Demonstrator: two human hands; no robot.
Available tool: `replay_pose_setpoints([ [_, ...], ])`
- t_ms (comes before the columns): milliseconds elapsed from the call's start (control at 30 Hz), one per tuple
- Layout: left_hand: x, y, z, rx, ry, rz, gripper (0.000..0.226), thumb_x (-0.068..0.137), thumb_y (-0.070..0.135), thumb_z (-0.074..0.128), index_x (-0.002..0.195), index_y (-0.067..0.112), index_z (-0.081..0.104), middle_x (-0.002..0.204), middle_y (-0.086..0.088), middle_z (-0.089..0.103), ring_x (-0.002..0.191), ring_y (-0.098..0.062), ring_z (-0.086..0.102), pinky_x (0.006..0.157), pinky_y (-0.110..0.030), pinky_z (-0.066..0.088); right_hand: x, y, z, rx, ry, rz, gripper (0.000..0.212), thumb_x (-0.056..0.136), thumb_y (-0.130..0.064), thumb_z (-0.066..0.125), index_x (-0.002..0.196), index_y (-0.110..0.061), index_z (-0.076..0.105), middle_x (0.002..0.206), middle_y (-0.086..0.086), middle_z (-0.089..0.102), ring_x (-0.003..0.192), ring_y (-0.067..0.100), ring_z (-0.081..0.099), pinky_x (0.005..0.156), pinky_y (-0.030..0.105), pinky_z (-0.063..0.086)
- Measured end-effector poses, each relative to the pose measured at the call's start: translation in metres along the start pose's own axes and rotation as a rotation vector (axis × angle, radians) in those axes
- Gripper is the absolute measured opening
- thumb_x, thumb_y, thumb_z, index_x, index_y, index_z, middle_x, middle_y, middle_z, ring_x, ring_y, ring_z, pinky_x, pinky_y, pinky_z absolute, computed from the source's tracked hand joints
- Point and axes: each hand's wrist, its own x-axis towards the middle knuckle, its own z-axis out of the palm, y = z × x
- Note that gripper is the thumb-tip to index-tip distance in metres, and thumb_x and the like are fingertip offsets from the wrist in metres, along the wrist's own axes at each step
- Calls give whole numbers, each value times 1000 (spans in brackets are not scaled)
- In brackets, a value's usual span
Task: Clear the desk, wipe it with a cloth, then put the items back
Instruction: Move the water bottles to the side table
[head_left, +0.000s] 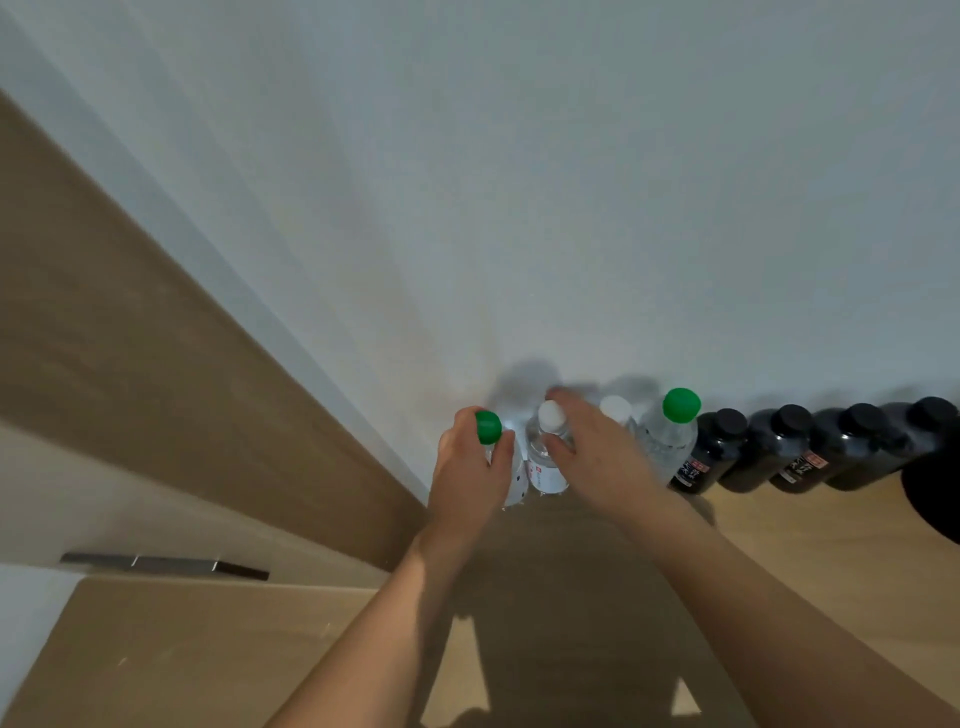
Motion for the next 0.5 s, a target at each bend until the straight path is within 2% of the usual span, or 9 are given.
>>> replay_pose_setpoints([
  [100,-1,-12,3,-37,40,73,19,98,26,63,113,21,52,100,4,60,97,-22,58,84,-38,51,-1,6,5,52,49,13,37,98,-32,57,133,-31,46,115,-7,61,102,18,60,84,36,49],
  [200,-6,-16,11,-66,74,83,23,99,27,63,116,24,49,103,1,60,95,-20,59,85,-40,52,0,9,10,73,116,9,28,94,-37,60,119,-29,52,96,-10,58,88,16,58,72,34,47],
  [367,-20,-22,10,-76,112,139,23,101,39,55,120,33,43,107,7,59,97,-13,61,84,-33,52,-2,15,17,42,123,-9,30,94,-39,60,121,-28,51,97,-4,61,85,20,59,71,40,51],
  [433,-24,-23,6,-43,91,139,26,101,44,51,122,30,46,105,8,60,93,-13,62,80,-35,54,-6,16,15,52,111,-15,33,94,-41,61,123,-28,52,97,-4,62,84,18,59,72,39,51],
  [500,-34,-21,5,-33,137,129,32,101,48,48,123,24,49,103,7,62,90,-15,64,77,-38,54,-14,17,11,58,88,-25,35,94,-41,62,125,-29,53,93,-6,61,82,16,59,73,39,51],
])
